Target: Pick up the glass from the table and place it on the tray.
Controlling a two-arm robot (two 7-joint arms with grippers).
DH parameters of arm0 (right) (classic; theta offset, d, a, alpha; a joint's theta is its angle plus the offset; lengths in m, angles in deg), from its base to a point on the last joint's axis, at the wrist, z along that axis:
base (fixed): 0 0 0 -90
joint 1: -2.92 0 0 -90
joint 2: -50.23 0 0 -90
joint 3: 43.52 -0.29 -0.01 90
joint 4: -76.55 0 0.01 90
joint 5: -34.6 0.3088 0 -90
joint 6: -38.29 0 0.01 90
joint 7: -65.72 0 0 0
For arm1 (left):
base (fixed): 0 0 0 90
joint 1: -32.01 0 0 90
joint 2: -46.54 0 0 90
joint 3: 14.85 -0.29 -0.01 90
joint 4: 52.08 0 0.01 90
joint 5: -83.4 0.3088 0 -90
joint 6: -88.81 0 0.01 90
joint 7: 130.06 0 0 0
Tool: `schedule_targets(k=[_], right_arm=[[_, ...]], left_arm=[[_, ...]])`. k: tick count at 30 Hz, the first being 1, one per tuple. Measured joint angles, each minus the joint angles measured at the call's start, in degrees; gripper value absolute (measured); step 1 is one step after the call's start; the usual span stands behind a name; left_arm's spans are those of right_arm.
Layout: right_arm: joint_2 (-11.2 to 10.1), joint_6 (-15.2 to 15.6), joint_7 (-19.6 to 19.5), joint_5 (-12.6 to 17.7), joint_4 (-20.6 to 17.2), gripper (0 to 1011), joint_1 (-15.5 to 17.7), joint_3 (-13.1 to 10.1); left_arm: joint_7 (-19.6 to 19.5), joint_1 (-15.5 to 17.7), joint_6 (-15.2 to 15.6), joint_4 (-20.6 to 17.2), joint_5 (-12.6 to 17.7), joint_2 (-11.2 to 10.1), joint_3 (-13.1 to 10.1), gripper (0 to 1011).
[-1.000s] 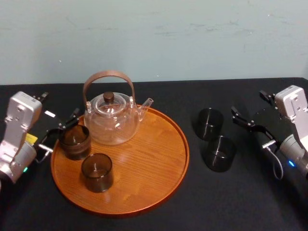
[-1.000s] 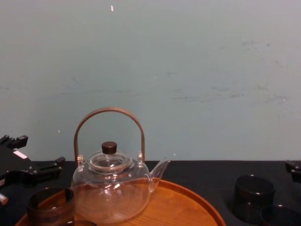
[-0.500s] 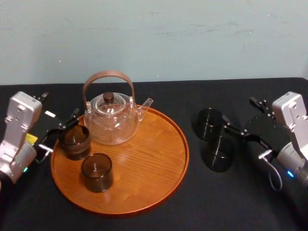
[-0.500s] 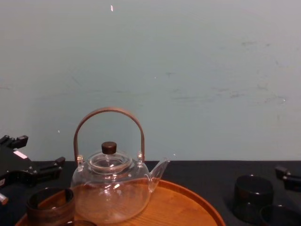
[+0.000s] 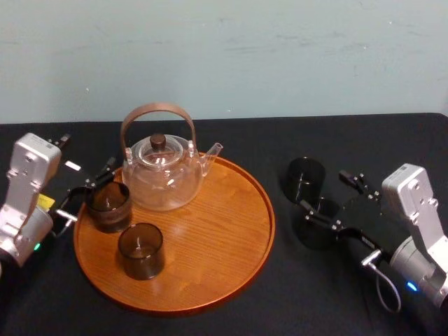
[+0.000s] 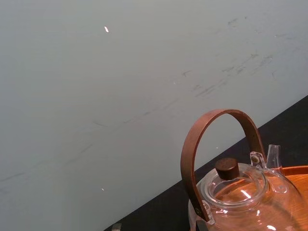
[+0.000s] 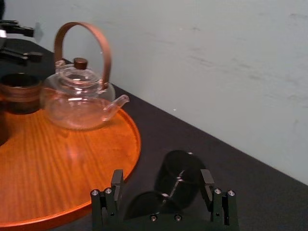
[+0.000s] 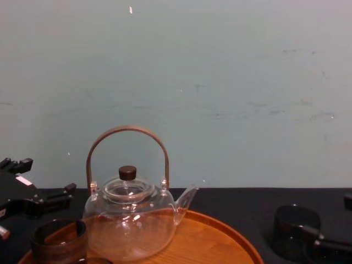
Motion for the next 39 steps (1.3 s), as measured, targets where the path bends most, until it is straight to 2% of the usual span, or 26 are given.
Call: schedule_targets(k=[8,26,39], right_arm=[[0.7,0.0,1.3,0.4,-0.3,1002,1.9,-0.7],[1.7,-0.4,2.8,1.3,-0.6,1003,5.6,-4.8],[4.0,-0.1,4.8,0.8,2.8,1002,5.5,-5.6]], left_arm=[[0.0,0.0,0.0,0.0,0.0,0.0,0.0,1001],[0.0,0.0,0.0,0.0,0.0,0.0,0.0,1001],[0.0,0.0,0.0,0.0,0.0,0.0,0.0,1002]])
